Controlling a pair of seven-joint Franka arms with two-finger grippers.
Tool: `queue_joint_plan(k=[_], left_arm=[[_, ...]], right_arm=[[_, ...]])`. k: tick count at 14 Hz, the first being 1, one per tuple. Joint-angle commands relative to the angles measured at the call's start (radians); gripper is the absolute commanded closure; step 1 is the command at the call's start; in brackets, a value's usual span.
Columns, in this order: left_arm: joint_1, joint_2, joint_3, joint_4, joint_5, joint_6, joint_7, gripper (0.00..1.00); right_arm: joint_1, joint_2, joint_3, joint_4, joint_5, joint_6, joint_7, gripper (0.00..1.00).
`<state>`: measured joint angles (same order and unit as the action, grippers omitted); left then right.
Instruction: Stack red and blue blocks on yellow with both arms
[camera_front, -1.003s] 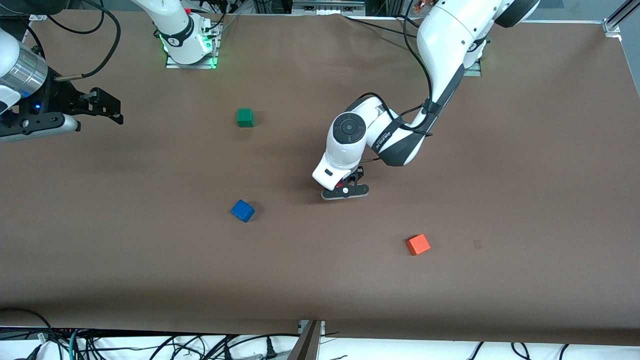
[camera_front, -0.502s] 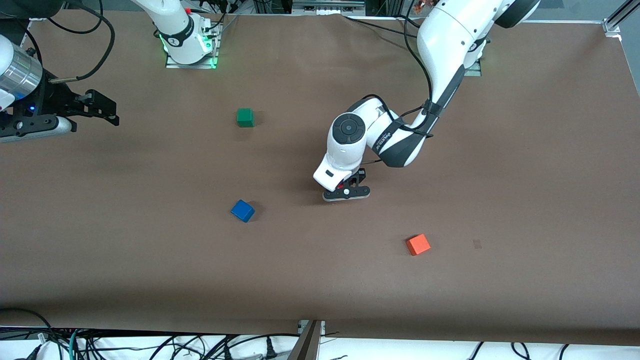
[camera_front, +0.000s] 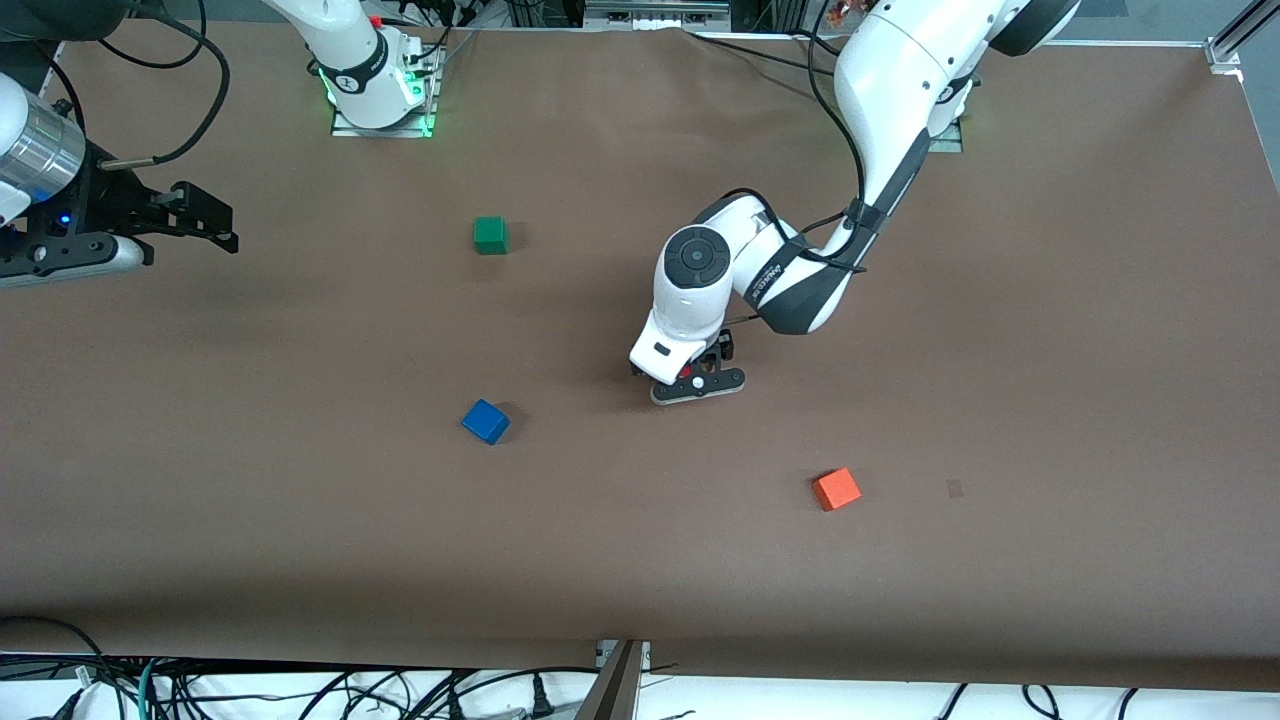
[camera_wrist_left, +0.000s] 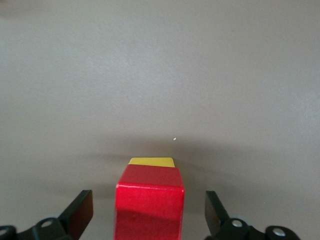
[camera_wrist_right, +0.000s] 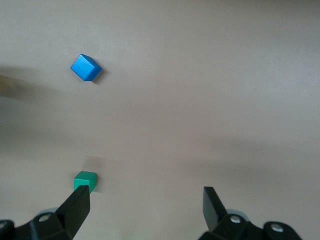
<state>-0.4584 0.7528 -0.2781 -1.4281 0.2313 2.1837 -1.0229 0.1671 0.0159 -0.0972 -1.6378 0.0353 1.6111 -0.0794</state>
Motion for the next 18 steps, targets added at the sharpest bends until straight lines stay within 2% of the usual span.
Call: queue_joint_plan(k=[1,4,7,9,11,13,15,18], left_arm=[[0.049,-0.094,0.004,0.021,0.023,-0.096,-0.016,0.00],[0.168,-0.216,0.002,0.023,0.030,-0.119,0.010,0.00],[0.315,-0.323,-0.010,0.029,0.004,-0.246,0.341,0.00],[0.412,-0.372,-0.007,0.060,-0.058,-0.361,0.508,0.00],[0.530,-0.383,-0.007,0.135,-0.096,-0.493,0.713,0.00],[0.621,-0.383,-0.009,0.153,-0.098,-0.556,0.889,0.00],[0.671,-0.383,-0.007,0.153,-0.099,-0.584,0.984,0.00],[0.684,-0.385,-0.004,0.153,-0.112,-0.596,1.014,0.00]], right_arm=[[-0.009,0.004,0.002,0.015,0.018,-0.013,-0.014,0.00],[-0.008,0.004,0.002,0.015,0.020,-0.011,-0.014,0.00],[-0.008,0.004,0.002,0.015,0.020,-0.010,-0.014,0.00],[-0.008,0.004,0.002,0.015,0.020,-0.008,-0.014,0.00],[-0.008,0.004,0.002,0.015,0.020,-0.008,-0.014,0.00],[-0.006,0.004,0.004,0.015,0.020,-0.007,-0.014,0.00],[-0.006,0.004,0.004,0.015,0.020,-0.005,-0.014,0.00],[-0.006,0.004,0.004,0.015,0.020,-0.005,-0.014,0.00]])
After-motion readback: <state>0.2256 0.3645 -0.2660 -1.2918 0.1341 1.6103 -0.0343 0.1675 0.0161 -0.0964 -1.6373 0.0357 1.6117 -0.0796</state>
